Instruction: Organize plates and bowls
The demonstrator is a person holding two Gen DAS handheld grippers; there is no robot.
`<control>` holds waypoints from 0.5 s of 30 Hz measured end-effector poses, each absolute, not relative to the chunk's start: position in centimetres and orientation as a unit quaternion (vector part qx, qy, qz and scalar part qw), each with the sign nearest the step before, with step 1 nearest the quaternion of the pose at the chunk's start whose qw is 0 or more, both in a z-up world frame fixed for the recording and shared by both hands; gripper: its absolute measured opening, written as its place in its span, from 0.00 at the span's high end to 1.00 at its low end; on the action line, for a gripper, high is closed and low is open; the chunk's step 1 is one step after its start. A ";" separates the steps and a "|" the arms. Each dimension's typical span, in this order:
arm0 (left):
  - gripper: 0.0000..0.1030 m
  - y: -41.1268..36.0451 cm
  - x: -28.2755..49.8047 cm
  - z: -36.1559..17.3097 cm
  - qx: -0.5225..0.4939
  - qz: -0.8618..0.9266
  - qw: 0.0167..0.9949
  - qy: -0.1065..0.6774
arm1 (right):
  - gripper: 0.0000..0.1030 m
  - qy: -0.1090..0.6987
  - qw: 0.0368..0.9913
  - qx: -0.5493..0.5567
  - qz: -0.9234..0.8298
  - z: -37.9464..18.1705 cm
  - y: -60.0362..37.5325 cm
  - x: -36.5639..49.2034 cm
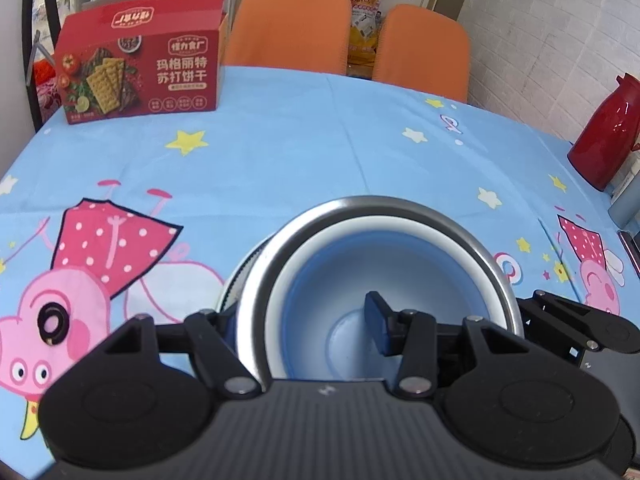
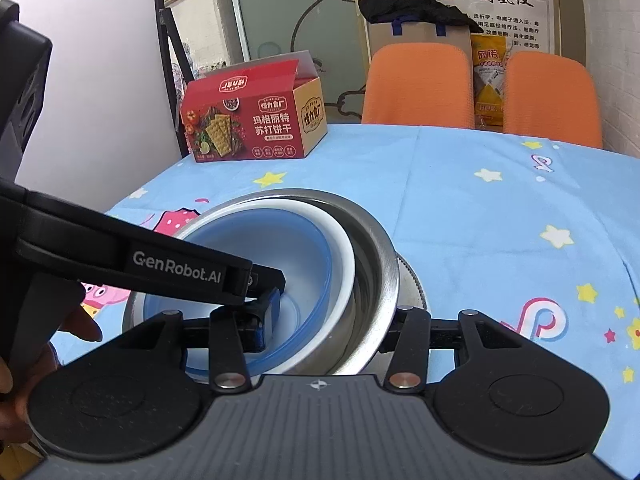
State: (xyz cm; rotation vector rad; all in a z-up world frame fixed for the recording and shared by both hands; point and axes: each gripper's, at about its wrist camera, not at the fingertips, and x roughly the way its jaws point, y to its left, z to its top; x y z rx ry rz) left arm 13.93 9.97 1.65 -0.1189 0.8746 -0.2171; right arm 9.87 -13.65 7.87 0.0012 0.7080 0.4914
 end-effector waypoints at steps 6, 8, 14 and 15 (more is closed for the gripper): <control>0.48 10.2 13.9 1.1 -0.059 -0.119 0.907 0.400 | 0.18 0.350 0.909 -0.005 0.226 7.3 -13.6 10.4; 0.24 10.7 13.8 1.4 -0.079 -0.128 0.908 0.391 | 0.09 0.351 0.906 0.002 0.234 7.3 -13.8 10.4; 0.24 11.5 13.6 2.0 -0.110 -0.113 0.911 0.382 | 0.00 0.333 0.913 0.021 0.233 8.0 -13.8 10.0; 0.24 11.6 13.6 2.2 -0.118 -0.110 0.911 0.379 | 0.00 0.325 0.917 0.023 0.230 8.2 -13.9 9.9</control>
